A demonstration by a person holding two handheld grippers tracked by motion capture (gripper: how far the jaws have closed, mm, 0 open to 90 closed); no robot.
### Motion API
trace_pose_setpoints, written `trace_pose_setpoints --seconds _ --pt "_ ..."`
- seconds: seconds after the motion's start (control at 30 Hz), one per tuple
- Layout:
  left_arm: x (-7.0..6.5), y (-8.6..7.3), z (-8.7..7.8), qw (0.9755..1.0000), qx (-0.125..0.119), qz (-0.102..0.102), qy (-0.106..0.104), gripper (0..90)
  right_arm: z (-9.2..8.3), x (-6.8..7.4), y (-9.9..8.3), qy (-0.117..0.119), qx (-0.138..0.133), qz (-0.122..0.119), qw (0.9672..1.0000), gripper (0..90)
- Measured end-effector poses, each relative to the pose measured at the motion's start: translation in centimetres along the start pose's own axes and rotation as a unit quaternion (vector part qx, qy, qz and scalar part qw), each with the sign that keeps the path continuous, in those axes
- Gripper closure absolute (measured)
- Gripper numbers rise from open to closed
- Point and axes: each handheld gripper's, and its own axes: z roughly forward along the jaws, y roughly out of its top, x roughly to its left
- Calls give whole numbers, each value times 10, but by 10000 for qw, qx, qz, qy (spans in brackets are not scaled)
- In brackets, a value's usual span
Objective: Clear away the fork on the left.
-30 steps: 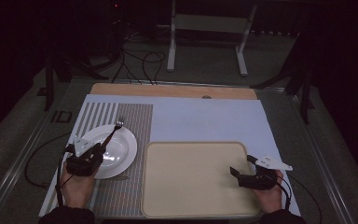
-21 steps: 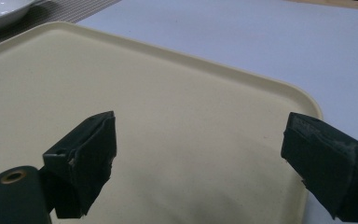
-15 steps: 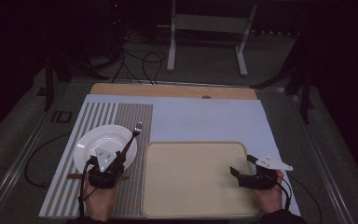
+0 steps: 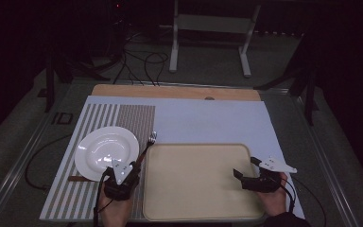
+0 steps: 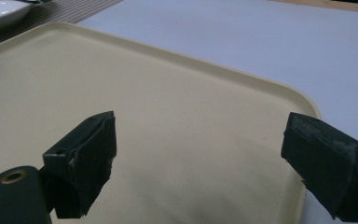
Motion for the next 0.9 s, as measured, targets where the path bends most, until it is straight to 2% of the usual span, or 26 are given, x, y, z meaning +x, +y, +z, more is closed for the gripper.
trace_pose_setpoints --seconds 0.23,0.37,0.6,0.9 --pt "-11 -10 -2 9999 -51 -126 -12 760 0 0 0 13 18 17 10000 102" --pt "-16 -13 -2 10000 -42 -80 -41 760 1 0 0 15 22 12 10000 102" --pt "-24 -23 0 10000 92 -10 -32 759 1 0 0 11 28 15 10000 102" --pt "-30 -34 2 9995 318 -28 14 759 1 0 0 14 34 19 10000 102"
